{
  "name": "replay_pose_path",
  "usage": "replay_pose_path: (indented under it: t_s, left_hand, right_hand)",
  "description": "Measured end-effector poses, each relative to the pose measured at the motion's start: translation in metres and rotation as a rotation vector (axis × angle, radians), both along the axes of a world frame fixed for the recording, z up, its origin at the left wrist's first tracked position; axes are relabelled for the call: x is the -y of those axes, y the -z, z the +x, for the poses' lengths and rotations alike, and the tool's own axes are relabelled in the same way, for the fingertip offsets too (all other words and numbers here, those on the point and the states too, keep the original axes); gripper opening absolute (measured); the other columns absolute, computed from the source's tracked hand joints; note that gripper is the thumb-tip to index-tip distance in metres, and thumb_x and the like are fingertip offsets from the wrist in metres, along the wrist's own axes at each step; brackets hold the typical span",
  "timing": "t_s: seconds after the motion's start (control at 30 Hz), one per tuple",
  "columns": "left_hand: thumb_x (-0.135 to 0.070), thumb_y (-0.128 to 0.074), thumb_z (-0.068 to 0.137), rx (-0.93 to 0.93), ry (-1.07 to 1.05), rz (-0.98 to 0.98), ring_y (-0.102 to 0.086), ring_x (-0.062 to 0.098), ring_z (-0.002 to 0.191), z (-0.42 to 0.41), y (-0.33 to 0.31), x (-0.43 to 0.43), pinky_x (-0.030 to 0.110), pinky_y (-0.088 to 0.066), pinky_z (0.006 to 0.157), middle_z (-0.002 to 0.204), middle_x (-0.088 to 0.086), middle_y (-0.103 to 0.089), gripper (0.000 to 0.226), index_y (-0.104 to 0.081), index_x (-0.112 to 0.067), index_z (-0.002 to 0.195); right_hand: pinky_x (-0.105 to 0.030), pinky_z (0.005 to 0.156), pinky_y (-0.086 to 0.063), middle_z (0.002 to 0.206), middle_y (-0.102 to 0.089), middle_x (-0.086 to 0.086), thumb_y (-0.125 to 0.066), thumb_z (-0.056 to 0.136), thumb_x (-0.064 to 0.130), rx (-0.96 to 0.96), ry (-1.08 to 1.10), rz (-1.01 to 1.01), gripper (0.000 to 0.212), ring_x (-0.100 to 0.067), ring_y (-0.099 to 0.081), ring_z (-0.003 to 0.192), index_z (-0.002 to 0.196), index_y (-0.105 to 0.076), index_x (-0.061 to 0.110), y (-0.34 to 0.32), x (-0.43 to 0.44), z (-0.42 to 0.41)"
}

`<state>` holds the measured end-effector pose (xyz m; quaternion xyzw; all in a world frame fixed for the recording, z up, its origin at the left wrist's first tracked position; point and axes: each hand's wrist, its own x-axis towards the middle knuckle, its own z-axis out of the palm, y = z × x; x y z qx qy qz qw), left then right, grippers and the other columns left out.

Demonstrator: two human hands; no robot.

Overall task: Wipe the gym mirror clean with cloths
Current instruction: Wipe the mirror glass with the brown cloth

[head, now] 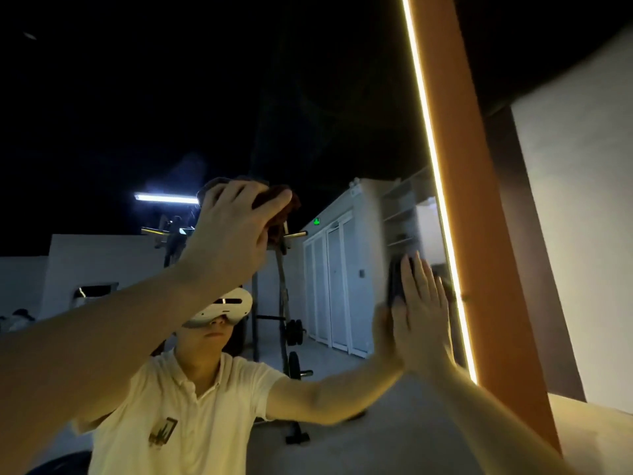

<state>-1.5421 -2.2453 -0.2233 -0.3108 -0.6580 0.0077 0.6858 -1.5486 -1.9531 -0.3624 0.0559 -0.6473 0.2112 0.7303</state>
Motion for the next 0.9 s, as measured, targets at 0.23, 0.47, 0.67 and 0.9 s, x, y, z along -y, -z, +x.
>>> replay_pose_path:
  t_s: [0.23, 0.47, 0.67, 0.9]
  left_hand:
    - [-0.016, -0.059, 0.091, -0.008, 0.024, 0.024, -0.046, 0.041, 0.13, -0.002, 0.014, -0.008, 0.061, -0.03, 0.115, 0.138, 0.019, -0.054, 0.063, -0.049, -0.019, 0.152]
    - [-0.012, -0.065, 0.091, -0.005, 0.043, -0.017, -0.047, 0.043, 0.131, 0.001, 0.037, -0.012, 0.063, -0.03, 0.115, 0.139, 0.021, -0.054, 0.065, -0.048, -0.019, 0.153]
    - [-0.007, -0.081, 0.069, -0.076, 0.123, -0.111, -0.046, 0.034, 0.124, -0.005, 0.096, -0.045, 0.057, -0.03, 0.109, 0.13, 0.019, -0.062, 0.078, -0.057, -0.015, 0.142]
    - [-0.009, -0.069, 0.082, -0.009, 0.096, -0.069, -0.044, 0.037, 0.133, -0.008, 0.105, -0.046, 0.059, -0.029, 0.115, 0.14, 0.016, -0.053, 0.071, -0.048, -0.02, 0.149]
  right_hand:
    - [-0.038, 0.129, 0.002, 0.173, -0.004, 0.002, -0.026, 0.111, 0.034, 0.205, 0.187, -0.016, 0.058, -0.016, 0.003, 0.159, 0.165, -0.01, 0.023, -0.151, 0.011, 0.015]
    - [-0.057, 0.124, -0.022, 0.171, -0.016, -0.003, -0.046, 0.105, 0.025, 0.01, 0.187, -0.006, 0.068, -0.024, -0.018, 0.157, 0.165, -0.014, 0.02, 0.055, 0.001, 0.0]
    - [-0.057, 0.122, -0.028, 0.167, -0.028, -0.013, -0.023, 0.107, 0.035, 0.166, 0.321, 0.241, 0.06, -0.03, -0.025, 0.155, 0.16, -0.03, 0.008, 0.014, -0.038, 0.012]
    - [-0.049, 0.127, -0.015, 0.171, -0.018, -0.008, -0.025, 0.107, 0.032, 0.048, 0.305, 0.071, 0.06, -0.023, -0.013, 0.158, 0.163, -0.019, 0.013, -0.093, -0.021, -0.007]
